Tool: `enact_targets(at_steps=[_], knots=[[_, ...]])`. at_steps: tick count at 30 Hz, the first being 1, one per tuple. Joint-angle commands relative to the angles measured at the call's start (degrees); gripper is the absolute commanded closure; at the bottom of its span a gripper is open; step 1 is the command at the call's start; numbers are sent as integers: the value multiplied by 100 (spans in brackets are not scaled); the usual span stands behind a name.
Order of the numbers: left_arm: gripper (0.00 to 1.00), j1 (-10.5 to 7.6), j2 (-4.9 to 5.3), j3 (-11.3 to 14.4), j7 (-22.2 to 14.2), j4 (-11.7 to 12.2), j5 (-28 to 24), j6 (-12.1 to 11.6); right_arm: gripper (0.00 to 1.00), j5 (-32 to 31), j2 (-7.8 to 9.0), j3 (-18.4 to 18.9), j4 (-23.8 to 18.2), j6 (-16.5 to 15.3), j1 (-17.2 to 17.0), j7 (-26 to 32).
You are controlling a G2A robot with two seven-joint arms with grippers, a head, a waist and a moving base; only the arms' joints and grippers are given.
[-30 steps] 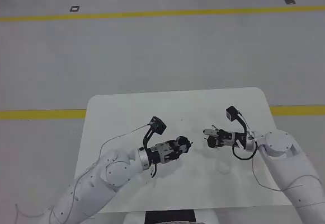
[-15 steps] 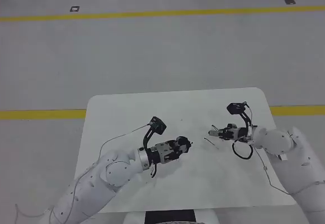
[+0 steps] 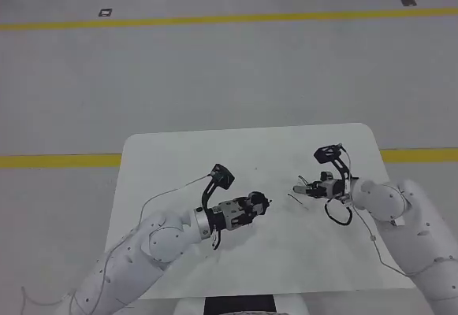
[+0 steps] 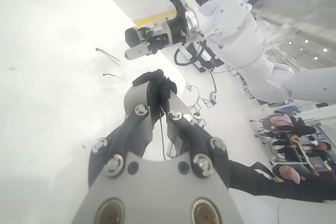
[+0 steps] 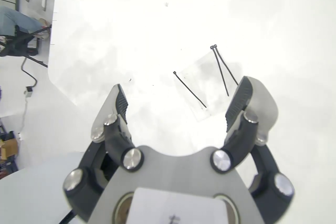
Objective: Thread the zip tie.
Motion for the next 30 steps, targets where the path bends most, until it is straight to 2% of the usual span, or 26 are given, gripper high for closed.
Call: enact_targets(at_steps=[1,5,14,20,24,25,26,27,28,30], knots=[[100,0,0,0,0,0,0,0,0,-139,-2,-88,59,-164,90,47],[100,0,0,0,0,0,0,0,0,-621,-23,-423,190,-517,319,104],[100,0,0,0,0,0,0,0,0,-629,-28,-455,214,-545,308,48],[100,0,0,0,0,0,0,0,0,-964,-15,-564,264,-775,292,73],[100,0,0,0,0,0,0,0,0,-1227,-19,-654,242,-716,307,70],[100,0,0,0,0,0,0,0,10,-1280,-21,-676,239,-689,308,63],[100,0,0,0,0,0,0,0,30,-1370,-25,-710,240,-650,311,57],[100,0,0,0,0,0,0,0,43,-1423,-28,-738,242,-625,312,47],[100,0,0,0,0,0,0,0,51,-1447,-33,-761,247,-606,315,31],[100,0,0,0,0,0,0,0,57,-1511,-43,-814,276,-580,333,17]])
